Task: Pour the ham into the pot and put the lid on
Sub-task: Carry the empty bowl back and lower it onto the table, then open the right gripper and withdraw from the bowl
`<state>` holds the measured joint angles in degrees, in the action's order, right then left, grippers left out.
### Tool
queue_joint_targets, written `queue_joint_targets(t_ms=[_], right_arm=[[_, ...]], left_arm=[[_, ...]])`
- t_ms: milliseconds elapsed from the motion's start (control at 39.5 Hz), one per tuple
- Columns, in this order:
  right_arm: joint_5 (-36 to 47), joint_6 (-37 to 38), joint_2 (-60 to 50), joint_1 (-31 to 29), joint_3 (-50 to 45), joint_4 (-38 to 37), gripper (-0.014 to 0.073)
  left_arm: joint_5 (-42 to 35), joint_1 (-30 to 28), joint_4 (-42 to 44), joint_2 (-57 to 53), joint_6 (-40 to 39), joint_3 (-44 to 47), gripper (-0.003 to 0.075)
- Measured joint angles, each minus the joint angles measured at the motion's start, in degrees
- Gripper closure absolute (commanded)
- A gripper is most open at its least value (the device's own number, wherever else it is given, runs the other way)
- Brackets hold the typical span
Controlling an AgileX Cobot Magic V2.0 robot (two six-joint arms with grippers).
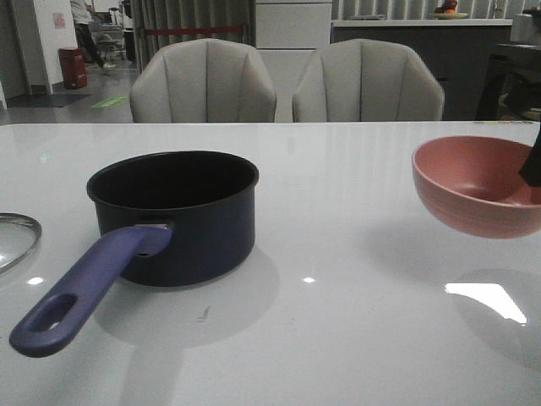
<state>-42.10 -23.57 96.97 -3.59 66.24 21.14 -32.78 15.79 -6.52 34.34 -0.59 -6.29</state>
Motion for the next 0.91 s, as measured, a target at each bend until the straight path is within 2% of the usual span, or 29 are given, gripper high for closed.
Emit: queue_joint_targets(t_ms=[76, 405, 708, 910], right_arm=[[0.00, 0.00, 1.16, 0.00, 0.00, 0.00, 0.0449], [-0.56, 0.00, 3.88, 0.00, 0.00, -0.08, 0.0257], [-0.66, 0.13, 3.08, 0.00, 0.96, -2.62, 0.0245], [-0.66, -0.09, -3.89, 0.00, 1.33, -3.20, 0.0245]], left_arm=[[0.00, 0.00, 0.00, 0.00, 0.00, 0.00, 0.0169], [0.00, 0.00, 0.00, 0.00, 0.00, 0.00, 0.0169], [0.00, 0.00, 0.00, 0.00, 0.00, 0.00, 0.0169], [0.00, 0.00, 0.00, 0.00, 0.00, 0.00, 0.0169]])
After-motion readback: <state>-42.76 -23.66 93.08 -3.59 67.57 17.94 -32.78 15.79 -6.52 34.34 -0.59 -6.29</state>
